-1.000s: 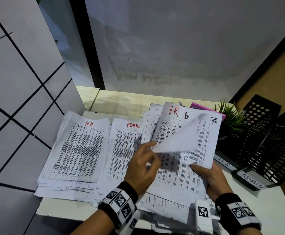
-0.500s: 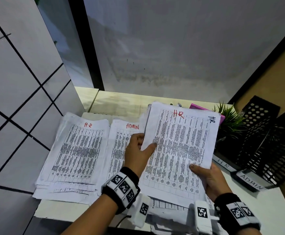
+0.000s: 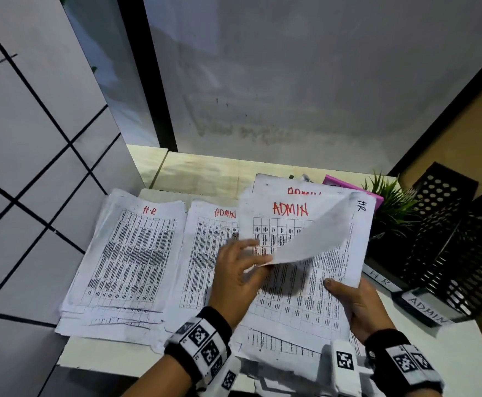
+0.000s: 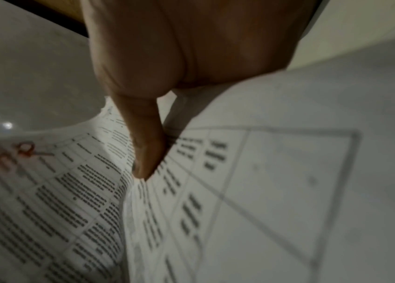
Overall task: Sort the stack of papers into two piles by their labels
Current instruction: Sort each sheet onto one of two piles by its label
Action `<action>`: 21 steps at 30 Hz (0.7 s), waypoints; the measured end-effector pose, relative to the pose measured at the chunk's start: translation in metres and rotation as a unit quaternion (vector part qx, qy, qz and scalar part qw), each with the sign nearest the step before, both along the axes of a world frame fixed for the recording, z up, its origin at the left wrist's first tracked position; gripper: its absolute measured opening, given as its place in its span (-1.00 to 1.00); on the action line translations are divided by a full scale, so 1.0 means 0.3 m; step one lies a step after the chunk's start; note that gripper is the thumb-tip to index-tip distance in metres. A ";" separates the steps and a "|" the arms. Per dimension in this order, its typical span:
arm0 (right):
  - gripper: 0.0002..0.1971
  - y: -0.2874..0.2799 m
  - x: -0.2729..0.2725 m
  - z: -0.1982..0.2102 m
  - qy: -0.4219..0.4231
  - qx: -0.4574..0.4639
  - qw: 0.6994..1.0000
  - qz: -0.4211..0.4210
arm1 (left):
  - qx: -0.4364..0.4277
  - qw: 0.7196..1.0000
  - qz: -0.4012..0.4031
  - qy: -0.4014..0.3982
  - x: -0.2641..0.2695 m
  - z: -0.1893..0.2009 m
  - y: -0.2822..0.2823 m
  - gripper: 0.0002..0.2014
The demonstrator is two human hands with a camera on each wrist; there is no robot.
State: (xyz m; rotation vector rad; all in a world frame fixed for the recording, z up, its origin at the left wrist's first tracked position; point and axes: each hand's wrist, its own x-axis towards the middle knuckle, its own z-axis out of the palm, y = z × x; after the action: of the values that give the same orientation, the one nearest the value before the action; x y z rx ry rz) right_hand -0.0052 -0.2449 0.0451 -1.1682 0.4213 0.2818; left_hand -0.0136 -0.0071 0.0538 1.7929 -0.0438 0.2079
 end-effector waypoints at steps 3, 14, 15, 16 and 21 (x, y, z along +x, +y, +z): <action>-0.49 0.001 0.001 0.011 -0.003 0.001 1.000 -0.001 | -0.073 0.992 0.050 0.090 0.024 -0.009 0.014 -0.91; -0.49 0.005 0.006 0.012 -0.002 0.024 1.000 -0.008 | -0.234 0.954 0.139 0.129 0.052 0.069 0.228 -0.87; -0.50 0.002 0.006 0.007 0.000 0.026 1.000 -0.011 | -0.240 0.950 0.140 0.143 0.051 0.067 0.266 -0.87; -0.50 -0.003 0.004 -0.001 0.004 0.029 0.999 -0.013 | -0.243 0.947 0.137 0.158 0.050 0.055 0.307 -0.88; -0.50 -0.020 0.001 -0.018 0.020 0.031 0.999 -0.025 | -0.159 0.942 0.249 0.159 0.029 -0.008 0.515 -0.87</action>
State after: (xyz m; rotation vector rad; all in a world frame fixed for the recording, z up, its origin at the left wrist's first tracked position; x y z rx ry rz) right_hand -0.0049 -0.2508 0.0397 -1.0918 0.4732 0.2725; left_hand -0.0048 0.1474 0.0515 1.4666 0.6464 0.2663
